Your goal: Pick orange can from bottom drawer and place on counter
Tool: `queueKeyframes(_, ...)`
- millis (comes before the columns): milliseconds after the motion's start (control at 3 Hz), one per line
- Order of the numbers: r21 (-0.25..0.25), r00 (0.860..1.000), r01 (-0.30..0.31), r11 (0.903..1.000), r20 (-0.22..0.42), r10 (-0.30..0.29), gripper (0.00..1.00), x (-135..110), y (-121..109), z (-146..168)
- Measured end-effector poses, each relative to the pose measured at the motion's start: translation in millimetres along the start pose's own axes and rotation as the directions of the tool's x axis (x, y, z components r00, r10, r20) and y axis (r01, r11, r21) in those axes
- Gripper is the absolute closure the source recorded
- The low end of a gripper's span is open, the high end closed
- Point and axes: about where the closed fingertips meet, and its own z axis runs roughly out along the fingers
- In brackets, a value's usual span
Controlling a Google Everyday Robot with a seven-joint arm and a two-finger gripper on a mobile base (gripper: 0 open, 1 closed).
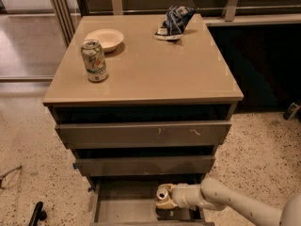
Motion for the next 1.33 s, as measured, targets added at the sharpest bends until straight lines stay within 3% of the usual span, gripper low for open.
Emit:
queueKeyframes(333,-0.013,1.0,0.004,0.9999,0.012,-0.004,1.0,-49.0,7.2,-32.3)
queueKeyframes(667,-0.016,1.0,0.007,0.9998,-0.007,-0.007,1.0,-127.6,29.1,-80.1)
queueKeyframes(1000,-0.001,0.999,0.043,0.9991,-0.022,-0.043,1.0,-132.3,20.2,-87.3)
queueKeyframes(1333,-0.004,0.999,0.039,0.9992,-0.019,-0.039,1.0,-130.8,21.4,-85.3)
